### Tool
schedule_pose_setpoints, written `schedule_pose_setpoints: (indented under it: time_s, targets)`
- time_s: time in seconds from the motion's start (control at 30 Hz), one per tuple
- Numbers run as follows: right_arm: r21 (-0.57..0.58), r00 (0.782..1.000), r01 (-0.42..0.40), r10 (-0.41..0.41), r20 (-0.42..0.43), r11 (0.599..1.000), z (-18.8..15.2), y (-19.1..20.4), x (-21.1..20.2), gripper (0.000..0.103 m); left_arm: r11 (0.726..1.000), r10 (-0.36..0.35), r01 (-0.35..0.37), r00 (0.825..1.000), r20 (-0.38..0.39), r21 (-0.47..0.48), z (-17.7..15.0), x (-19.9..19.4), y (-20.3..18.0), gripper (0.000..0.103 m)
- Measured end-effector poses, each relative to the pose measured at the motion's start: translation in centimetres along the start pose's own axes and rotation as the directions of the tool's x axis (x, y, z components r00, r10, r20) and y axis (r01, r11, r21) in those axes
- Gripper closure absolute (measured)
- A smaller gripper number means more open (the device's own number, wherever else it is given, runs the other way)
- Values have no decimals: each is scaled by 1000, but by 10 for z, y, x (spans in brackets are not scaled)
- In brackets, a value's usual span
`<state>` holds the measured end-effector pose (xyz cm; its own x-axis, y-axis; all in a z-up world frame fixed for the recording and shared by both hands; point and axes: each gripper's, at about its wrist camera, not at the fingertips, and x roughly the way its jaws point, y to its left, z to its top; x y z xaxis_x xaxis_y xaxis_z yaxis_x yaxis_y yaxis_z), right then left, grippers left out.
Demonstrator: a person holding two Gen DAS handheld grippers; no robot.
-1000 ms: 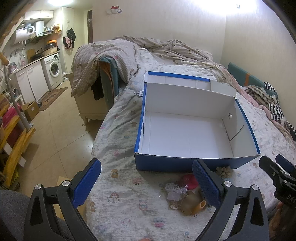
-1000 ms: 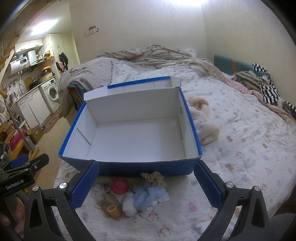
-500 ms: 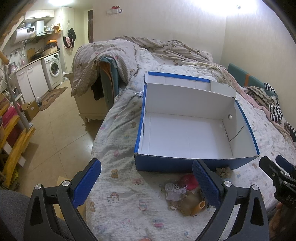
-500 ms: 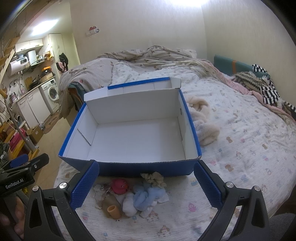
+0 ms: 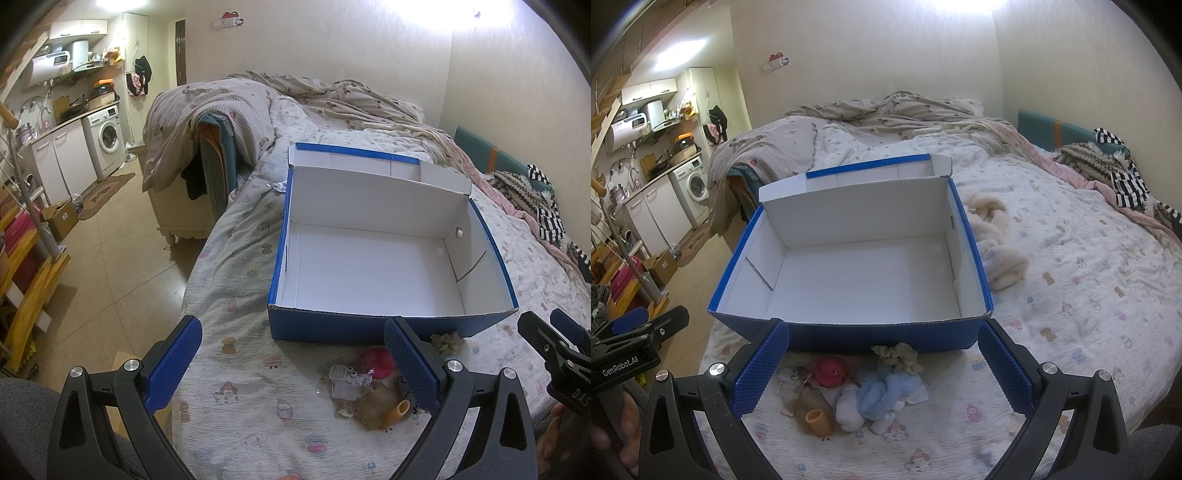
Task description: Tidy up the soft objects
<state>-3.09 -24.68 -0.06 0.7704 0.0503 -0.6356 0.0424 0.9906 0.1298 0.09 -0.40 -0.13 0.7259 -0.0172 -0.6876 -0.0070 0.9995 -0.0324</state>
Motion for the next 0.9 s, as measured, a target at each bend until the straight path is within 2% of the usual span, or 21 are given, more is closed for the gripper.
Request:
schedule_pose_setpoints:
  time_s: [0.33, 0.4, 0.6, 0.7, 0.8, 0.9]
  targets:
    - [3, 1000, -28, 28, -8, 1000, 8, -7, -2, 0, 1000, 4, -4, 1000, 1, -1, 1, 0, 0, 4]
    - [17, 997, -61, 62, -37, 998, 13, -12, 1, 0, 1000, 15, -15, 1000, 0, -10, 3, 0, 3, 4]
    - [115, 983, -74, 92, -160, 991, 20, -42, 16, 0, 997, 59, -62, 996, -66, -44, 7, 12, 18, 4]
    - [196, 957, -90, 140, -254, 976, 17, -61, 33, 0, 994, 98, -103, 981, -165, -25, 4, 33, 24, 4]
    - [259, 905, -110, 204, -372, 960, 12, -71, 56, 0, 996, 67, -79, 963, -261, -36, 3, 50, 29, 4]
    - [293, 876, -115, 236, -421, 949, 7, -73, 73, 0, 998, 32, -47, 931, -363, -32, -1, 70, 22, 5]
